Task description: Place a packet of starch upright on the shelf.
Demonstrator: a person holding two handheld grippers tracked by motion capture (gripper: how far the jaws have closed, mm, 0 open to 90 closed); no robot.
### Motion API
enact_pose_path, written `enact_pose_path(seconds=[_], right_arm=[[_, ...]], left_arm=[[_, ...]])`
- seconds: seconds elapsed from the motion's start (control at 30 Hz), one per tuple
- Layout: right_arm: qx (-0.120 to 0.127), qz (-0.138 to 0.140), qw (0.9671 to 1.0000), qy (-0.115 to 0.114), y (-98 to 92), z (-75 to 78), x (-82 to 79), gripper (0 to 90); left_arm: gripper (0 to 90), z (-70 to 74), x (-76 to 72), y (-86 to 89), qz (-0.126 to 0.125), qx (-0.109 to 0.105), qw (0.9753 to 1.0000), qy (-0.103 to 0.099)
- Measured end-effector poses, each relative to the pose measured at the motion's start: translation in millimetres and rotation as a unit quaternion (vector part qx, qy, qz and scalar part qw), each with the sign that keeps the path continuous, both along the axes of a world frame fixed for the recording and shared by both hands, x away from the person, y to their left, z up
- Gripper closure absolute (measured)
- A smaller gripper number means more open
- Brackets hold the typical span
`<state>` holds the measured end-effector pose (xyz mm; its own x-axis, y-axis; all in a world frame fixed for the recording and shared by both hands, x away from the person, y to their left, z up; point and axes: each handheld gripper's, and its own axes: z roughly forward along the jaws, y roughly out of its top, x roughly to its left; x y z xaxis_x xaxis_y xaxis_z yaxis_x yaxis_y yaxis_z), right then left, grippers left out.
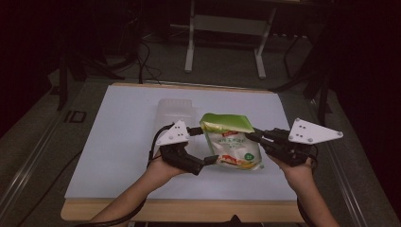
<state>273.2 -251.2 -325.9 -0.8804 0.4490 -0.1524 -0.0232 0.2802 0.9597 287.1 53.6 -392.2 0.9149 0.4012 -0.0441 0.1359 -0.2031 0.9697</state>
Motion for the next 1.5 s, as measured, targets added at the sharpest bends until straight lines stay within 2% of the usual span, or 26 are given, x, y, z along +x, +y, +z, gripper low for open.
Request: enact_pose_path(seconds=[0.07,0.23,0.33,0.37,0.43,0.47,0.67,0.8,0.83,0.87,1.0,1.1,1.27,1.37,1.47,1.5], right_arm=[[0.001,0.001,1.0,0.0,1.5,0.8,0.0,87.1],[0.0,0.006,1.0,-0.001,5.6,1.6,0.2,87.1],[0.0,0.008,1.0,-0.001,7.1,1.0,0.6,87.0],[0.0,0.009,1.0,-0.001,7.6,0.8,0.8,87.1],[-0.001,0.01,0.9999,-0.002,8.5,0.9,0.6,87.1],[-0.002,0.01,0.9999,-0.002,8.8,0.9,0.4,87.0],[-0.001,0.008,1.0,-0.002,8.9,1.3,0.3,87.0],[-0.001,0.006,1.0,-0.003,8.3,0.7,0.1,87.0],[0.001,0.006,1.0,-0.003,7.6,0.4,0.5,87.0],[0.0,0.005,1.0,-0.005,6.7,0.3,0.6,87.0],[-0.001,0.006,1.0,-0.008,5.6,0.4,-0.2,86.9],[-0.002,0.006,0.9999,-0.009,5.5,0.6,-0.6,86.8],[0.016,0.01,0.9998,0.005,2.6,-0.9,3.2,85.9],[0.017,0.004,0.9998,0.005,2.6,-0.1,3.9,83.1],[0.021,-0.005,0.9997,0.007,1.0,0.5,4.7,74.9],[0.025,-0.007,0.9996,0.005,-0.4,0.7,5.2,69.7]], left_arm=[[12.7,-0.4,2.5,-3.1,-0.002,-0.004,1.0,0.003],[16.9,0.8,7.2,-10.7,-0.014,-0.001,0.9999,0.006],[24.8,0.2,9.6,-14.2,-0.007,0.005,0.9999,0.011],[28.1,-0.7,10.8,-14.6,-0.013,0.005,0.9998,0.012],[30.2,-2.7,11.6,-16.7,-0.007,0.013,0.9998,0.011],[32.0,-3.5,12.4,-16.5,-0.012,0.01,0.9997,0.016],[56.0,-4.7,14.0,-16.1,-0.016,0.01,0.9996,0.021],[66.9,-3.7,12.7,-16.9,-0.019,0.014,0.9996,0.018],[66.9,-3.7,12.7,-16.9,-0.019,0.014,0.9996,0.018],[71.5,-3.1,11.2,-17.9,-0.029,0.016,0.9993,0.015],[74.3,-4.7,12.0,-16.1,-0.043,0.016,0.9988,-0.014],[75.9,-2.3,13.4,-14.9,-0.053,0.019,0.9984,-0.009],[76.4,3.9,13.9,-13.9,-0.052,0.028,0.9983,-0.005],[76.5,8.1,15.2,-12.3,-0.049,0.036,0.9981,-0.008],[76.6,11.6,16.1,-10.6,-0.044,0.039,0.9982,-0.009],[76.6,12.5,16.7,-9.4,-0.043,0.04,0.9982,-0.01]])
